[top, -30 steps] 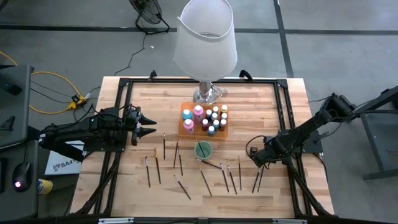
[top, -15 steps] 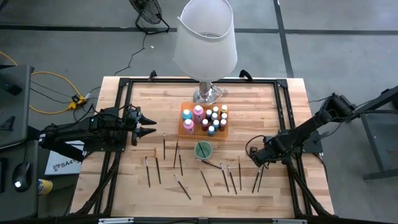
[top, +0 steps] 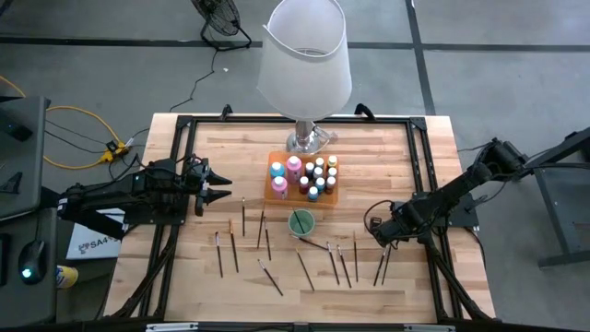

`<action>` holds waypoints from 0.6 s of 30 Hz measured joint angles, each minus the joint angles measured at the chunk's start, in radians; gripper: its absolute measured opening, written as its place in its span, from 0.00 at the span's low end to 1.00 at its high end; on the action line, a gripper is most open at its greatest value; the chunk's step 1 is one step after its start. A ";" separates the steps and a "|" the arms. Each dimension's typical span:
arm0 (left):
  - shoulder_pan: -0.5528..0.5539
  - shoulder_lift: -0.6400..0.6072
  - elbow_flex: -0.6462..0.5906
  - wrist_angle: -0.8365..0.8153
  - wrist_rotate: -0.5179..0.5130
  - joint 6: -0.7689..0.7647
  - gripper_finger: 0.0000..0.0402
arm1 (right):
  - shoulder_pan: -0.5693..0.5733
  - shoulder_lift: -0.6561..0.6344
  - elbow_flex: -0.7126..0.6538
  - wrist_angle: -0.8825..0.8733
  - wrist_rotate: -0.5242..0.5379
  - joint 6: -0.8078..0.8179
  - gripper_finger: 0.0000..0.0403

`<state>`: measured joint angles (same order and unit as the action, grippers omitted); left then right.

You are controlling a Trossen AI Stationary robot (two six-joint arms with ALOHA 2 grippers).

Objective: Pick & Place Paint Supplies
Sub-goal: Put the orange paintbrushes into the green cup

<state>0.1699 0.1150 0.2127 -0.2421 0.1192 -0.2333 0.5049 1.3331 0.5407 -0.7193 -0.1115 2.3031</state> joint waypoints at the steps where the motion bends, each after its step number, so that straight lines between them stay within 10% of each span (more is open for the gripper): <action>1: 0.000 0.000 0.000 0.000 0.000 0.000 0.43 | 0.000 0.000 0.000 0.000 -0.001 0.001 0.06; 18: 0.000 0.000 0.000 0.000 0.000 0.000 0.43 | 0.001 0.001 0.002 0.034 -0.031 0.015 0.06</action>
<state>0.1699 0.1150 0.2127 -0.2421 0.1192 -0.2333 0.5056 1.3338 0.5423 -0.6850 -0.1430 2.3177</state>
